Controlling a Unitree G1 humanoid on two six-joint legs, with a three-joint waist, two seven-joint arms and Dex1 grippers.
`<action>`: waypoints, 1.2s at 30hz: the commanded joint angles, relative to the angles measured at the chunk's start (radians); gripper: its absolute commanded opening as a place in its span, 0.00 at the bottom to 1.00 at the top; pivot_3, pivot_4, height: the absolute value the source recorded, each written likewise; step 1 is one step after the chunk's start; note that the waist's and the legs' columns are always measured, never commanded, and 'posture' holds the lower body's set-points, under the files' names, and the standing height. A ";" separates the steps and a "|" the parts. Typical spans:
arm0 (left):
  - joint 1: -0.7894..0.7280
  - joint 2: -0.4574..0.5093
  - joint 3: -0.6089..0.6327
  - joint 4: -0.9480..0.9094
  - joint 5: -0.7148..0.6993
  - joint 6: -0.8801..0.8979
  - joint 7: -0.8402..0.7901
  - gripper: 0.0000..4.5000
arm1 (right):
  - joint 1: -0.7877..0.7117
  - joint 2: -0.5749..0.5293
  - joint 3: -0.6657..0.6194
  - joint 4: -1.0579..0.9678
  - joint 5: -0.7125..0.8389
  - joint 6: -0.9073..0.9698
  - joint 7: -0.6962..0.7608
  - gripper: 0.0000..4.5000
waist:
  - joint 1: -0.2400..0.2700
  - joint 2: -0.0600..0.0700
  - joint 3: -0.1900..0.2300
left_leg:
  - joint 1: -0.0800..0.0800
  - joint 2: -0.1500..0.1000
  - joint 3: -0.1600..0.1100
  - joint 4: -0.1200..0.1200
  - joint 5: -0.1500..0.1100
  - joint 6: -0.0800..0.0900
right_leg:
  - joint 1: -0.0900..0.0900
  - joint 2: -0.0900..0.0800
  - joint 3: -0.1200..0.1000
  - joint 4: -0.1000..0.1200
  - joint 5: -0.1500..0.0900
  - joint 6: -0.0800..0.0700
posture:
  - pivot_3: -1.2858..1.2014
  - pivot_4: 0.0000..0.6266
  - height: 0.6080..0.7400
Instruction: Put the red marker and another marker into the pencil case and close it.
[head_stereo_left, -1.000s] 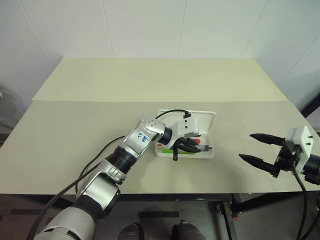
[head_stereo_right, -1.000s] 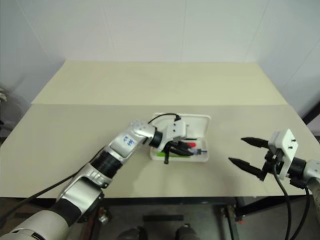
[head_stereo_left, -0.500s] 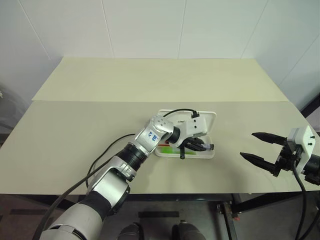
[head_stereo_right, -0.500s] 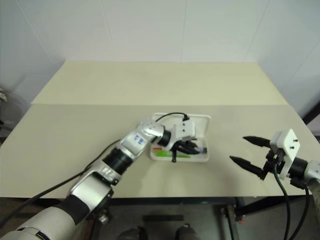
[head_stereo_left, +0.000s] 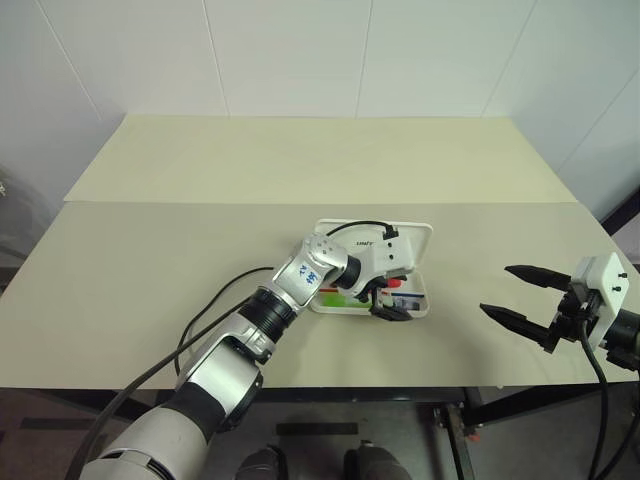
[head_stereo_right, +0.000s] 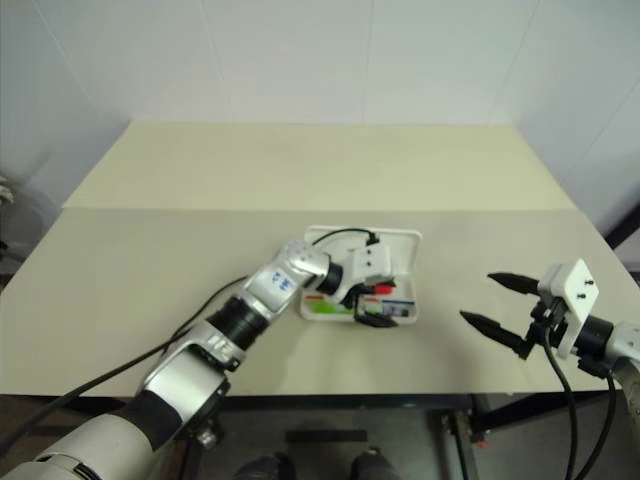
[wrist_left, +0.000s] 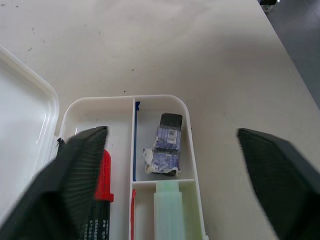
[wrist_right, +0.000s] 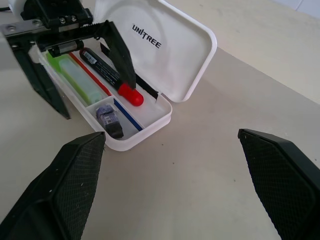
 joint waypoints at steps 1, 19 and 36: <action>-0.025 -0.007 0.021 -0.030 -0.005 -0.010 -0.005 0.99 | -0.016 0.001 -0.003 -0.005 -0.001 -0.023 0.000 1.00 | 0.000 0.000 0.000 | 0.000 0.000 0.000 0.000 0.000 0.000 | 0.000 0.000 0.000 0.000 0.000 0.000 | 0.52 0.24 1.00; 0.083 0.234 0.350 -0.221 -0.252 -0.235 -0.120 0.99 | -0.077 -0.013 0.044 0.041 -0.008 -0.034 0.019 1.00 | 0.000 0.000 0.000 | 0.001 0.001 0.000 0.002 0.000 -0.001 | 0.001 0.000 -0.001 0.001 0.000 0.001 | 0.52 0.24 1.00; -0.032 0.336 0.522 0.207 -0.370 -0.263 -0.236 0.14 | -0.173 0.007 0.144 0.074 -0.020 -0.038 0.055 1.00 | 0.001 0.000 0.000 | 0.000 0.001 0.000 0.003 -0.001 0.000 | 0.001 0.000 -0.002 0.001 0.001 0.001 | 0.52 0.24 1.00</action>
